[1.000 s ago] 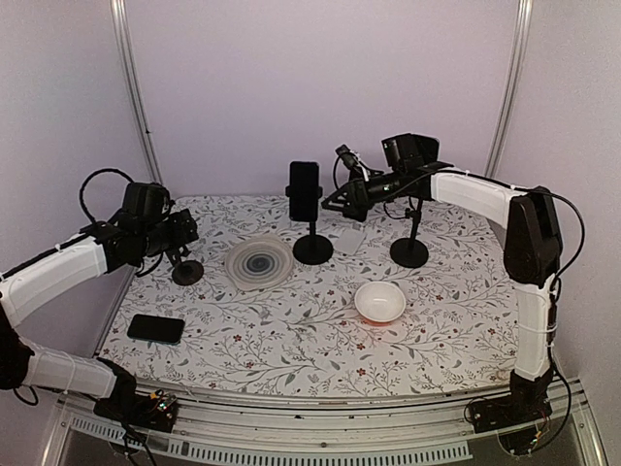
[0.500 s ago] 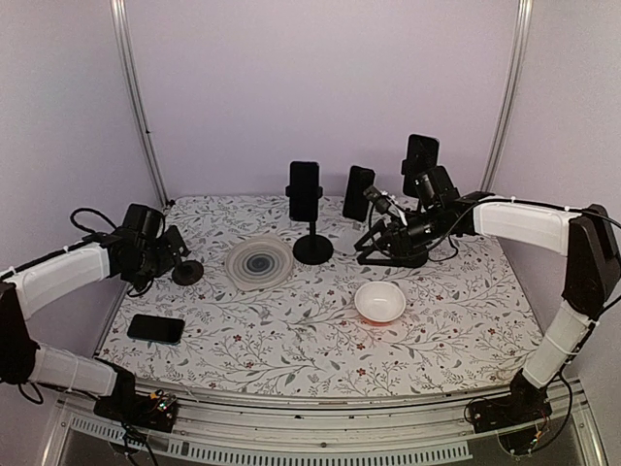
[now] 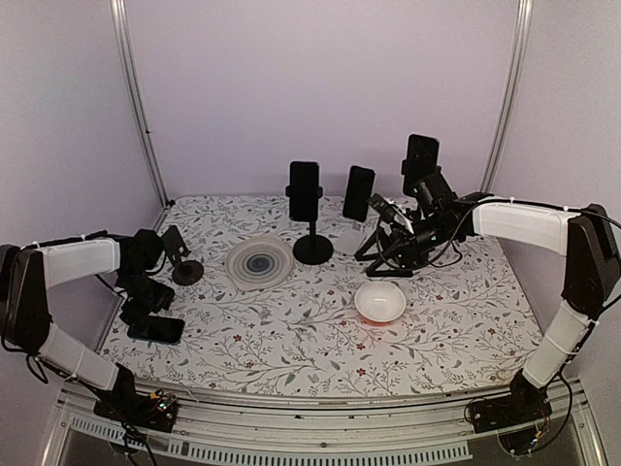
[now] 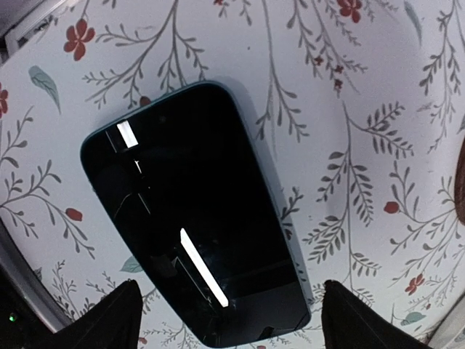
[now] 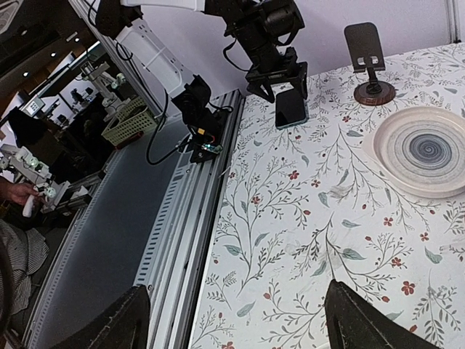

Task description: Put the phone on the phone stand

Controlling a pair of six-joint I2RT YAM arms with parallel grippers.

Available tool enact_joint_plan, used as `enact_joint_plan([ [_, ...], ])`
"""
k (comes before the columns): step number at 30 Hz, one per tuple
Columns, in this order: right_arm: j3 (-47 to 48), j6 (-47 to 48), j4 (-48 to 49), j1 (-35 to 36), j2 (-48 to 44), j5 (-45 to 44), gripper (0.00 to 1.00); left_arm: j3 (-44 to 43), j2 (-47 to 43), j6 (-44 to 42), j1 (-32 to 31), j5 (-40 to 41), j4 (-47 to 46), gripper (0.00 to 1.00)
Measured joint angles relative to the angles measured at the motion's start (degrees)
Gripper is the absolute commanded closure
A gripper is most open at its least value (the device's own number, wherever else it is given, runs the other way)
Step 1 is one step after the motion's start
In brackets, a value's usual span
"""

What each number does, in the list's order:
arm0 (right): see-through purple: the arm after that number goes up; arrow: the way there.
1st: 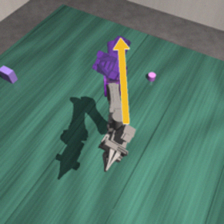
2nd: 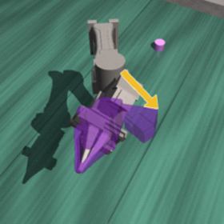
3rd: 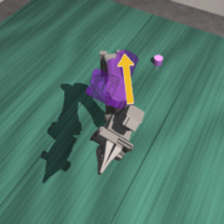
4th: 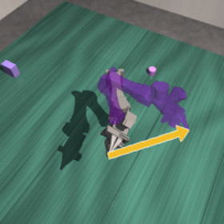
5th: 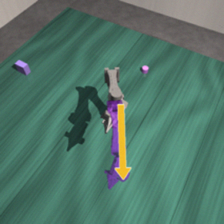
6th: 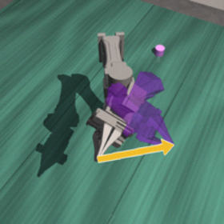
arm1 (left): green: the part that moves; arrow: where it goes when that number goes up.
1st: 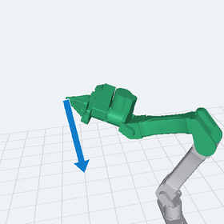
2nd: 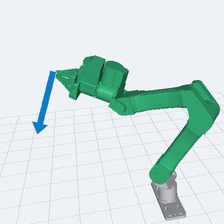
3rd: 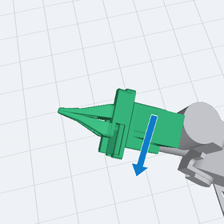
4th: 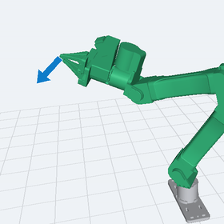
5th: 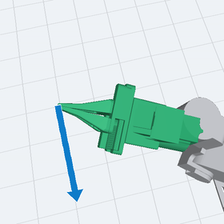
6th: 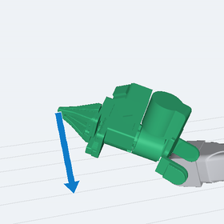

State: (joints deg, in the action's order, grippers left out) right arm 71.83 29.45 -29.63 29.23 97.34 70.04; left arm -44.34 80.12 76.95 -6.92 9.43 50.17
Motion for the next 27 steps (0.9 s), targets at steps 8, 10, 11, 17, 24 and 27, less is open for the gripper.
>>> enact_joint_plan([
  [8, 0.63, 1.66, -1.7, 0.0, 0.0, 1.88, 0.14, 0.04, 0.0, 3.43, 2.1, -1.62, 2.51, 0.13],
  [10, 0.92, 1.9, -2.03, 0.02, 0.0, 2.21, 0.14, 0.15, 0.0, 3.87, 2.36, -1.97, 2.45, 0.13],
  [11, 0.96, 2.03, -2.14, 0.02, 0.0, 2.34, 0.14, 0.17, 0.04, 3.96, 2.47, -2.12, 2.43, 0.12],
  [17, 0.96, 2.51, -2.54, 0.02, 0.02, 2.58, 0.14, 0.2, 2.58, 3.85, 3.61, -3.17, 1.09, 0.12],
  [24, 0.96, 2.78, -2.93, 0.15, 0.55, 2.58, 0.14, 0.44, 6.36, 3.85, 4.2, -5.73, -1.11, 0.12],
  [27, 0.98, 2.86, -2.99, 0.22, 0.57, 2.58, 0.14, 0.48, 6.54, 3.85, 4.31, -6.38, -1.57, 0.13],
])
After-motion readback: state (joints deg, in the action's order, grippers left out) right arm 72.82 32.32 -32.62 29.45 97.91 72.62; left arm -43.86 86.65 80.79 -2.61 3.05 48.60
